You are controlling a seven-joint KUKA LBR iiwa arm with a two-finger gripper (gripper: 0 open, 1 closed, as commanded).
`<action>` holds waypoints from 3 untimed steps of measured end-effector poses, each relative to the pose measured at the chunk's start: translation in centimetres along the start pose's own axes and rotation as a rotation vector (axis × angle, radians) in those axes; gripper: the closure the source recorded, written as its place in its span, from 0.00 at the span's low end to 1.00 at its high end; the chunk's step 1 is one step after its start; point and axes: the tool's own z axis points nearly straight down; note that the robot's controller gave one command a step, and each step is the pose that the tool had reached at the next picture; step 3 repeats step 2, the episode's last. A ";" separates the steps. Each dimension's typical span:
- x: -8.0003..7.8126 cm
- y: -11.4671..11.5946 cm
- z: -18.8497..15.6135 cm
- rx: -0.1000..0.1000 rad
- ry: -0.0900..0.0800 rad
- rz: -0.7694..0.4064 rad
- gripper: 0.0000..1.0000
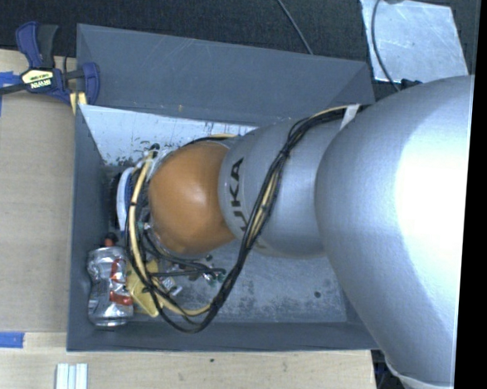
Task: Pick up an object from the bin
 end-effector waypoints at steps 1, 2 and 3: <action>-0.1 0.3 -1.2 -0.003 -0.002 -0.001 1.00; 0.1 0.3 -5.0 -0.007 0.005 -0.001 1.00; 0.1 0.3 -5.0 -0.007 0.005 -0.001 1.00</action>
Offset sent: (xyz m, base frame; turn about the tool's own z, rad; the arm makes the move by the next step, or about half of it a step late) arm -0.0012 0.0025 0.1098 -0.0012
